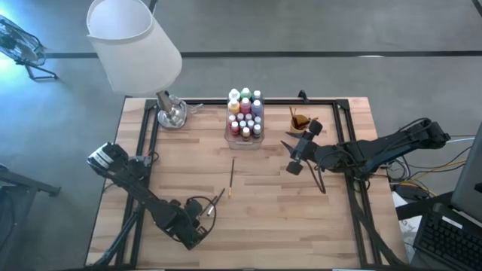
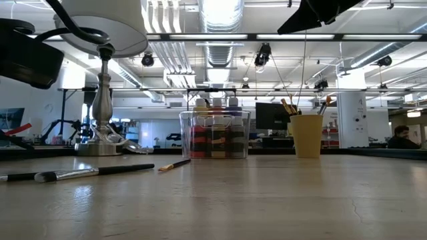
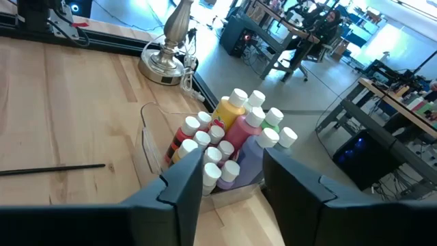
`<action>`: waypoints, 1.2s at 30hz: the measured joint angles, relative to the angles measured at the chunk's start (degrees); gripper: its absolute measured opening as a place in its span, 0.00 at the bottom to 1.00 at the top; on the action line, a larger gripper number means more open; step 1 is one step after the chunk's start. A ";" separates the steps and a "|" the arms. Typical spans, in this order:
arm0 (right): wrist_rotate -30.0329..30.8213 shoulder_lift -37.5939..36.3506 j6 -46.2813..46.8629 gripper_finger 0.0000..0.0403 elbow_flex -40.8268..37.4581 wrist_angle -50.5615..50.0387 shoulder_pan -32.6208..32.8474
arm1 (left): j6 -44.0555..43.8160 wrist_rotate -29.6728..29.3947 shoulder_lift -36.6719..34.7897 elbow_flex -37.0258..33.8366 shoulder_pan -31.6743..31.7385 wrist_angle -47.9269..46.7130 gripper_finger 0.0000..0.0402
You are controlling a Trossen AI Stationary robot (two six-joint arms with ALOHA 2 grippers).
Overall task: Pick & Place Paint Supplies
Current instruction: Put the silver paint brush into the cup
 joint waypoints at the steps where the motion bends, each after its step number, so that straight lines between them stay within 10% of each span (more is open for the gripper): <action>1: 0.00 0.00 0.00 0.36 0.00 0.00 -0.02 | 0.01 -0.24 0.00 0.00 0.00 0.00 0.24; 11: 0.00 0.00 -0.15 0.30 0.00 0.00 -0.01 | 1.72 -0.76 0.00 -0.08 0.07 -0.07 0.02; 36: -6.14 0.87 -3.81 0.38 0.00 -2.43 0.24 | 2.90 -6.86 -5.48 3.02 0.11 -7.79 0.00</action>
